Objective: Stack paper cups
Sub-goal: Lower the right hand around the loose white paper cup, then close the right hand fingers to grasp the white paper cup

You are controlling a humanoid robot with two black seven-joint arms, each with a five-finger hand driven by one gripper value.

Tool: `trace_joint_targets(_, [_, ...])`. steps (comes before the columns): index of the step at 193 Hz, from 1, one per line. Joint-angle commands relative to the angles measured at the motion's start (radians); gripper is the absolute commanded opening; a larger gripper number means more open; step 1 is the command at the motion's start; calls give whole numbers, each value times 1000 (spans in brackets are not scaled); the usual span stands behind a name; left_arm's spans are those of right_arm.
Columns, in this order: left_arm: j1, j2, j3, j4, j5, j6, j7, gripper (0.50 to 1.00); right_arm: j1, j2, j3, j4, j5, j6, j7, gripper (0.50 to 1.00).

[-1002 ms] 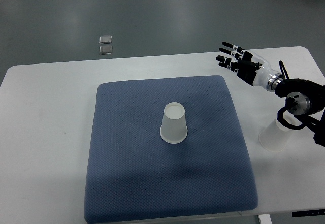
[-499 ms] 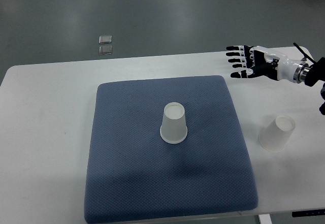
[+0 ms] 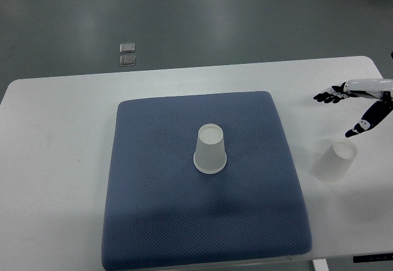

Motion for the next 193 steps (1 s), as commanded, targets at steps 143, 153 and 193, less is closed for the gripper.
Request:
trace_joint_targets(143, [0, 0, 0, 0, 0, 0, 0, 1000, -40, -48, -267, 109, -130, -393, 44, 901])
trace_joint_targets(153, [0, 0, 1, 0, 0, 0, 0, 1000, -42, -44, -267, 109, -128, -393, 44, 901])
trace_joint_targets(193, [0, 0, 1, 0, 0, 0, 0, 1000, -43, -41, -265, 107, -128, -395, 35, 797])
